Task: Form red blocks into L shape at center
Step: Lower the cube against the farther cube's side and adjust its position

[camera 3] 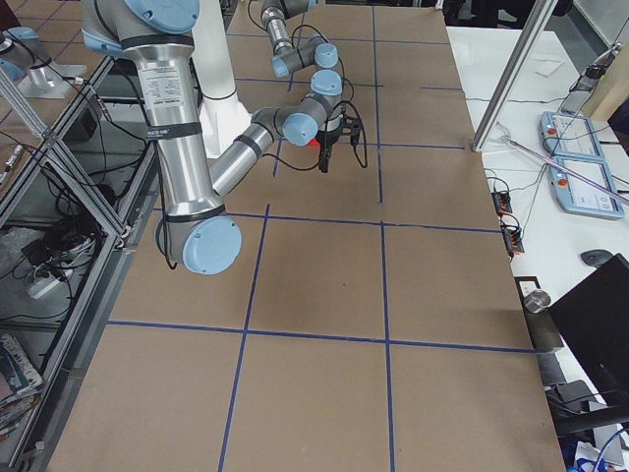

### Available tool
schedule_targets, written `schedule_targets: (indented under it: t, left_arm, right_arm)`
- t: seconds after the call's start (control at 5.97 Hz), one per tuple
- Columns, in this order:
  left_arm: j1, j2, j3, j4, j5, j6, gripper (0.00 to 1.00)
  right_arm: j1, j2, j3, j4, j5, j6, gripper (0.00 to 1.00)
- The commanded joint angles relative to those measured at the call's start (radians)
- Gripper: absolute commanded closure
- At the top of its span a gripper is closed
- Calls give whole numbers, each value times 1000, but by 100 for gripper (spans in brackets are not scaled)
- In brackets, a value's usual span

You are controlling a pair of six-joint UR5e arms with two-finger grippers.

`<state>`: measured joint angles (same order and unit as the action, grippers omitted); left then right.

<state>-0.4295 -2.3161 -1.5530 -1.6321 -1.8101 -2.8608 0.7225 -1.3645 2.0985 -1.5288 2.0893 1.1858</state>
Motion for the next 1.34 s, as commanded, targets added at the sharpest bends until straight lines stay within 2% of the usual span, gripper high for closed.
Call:
schedule_targets:
  t: [0.0, 1.17]
  left_arm:
    - [0, -2, 2, 0, 0, 1, 100]
    - [3, -3, 2, 0, -2, 14, 99]
  right_arm:
    - [0, -2, 0, -1, 0, 0, 0]
    - [0, -4, 0, -1, 0, 0, 0]
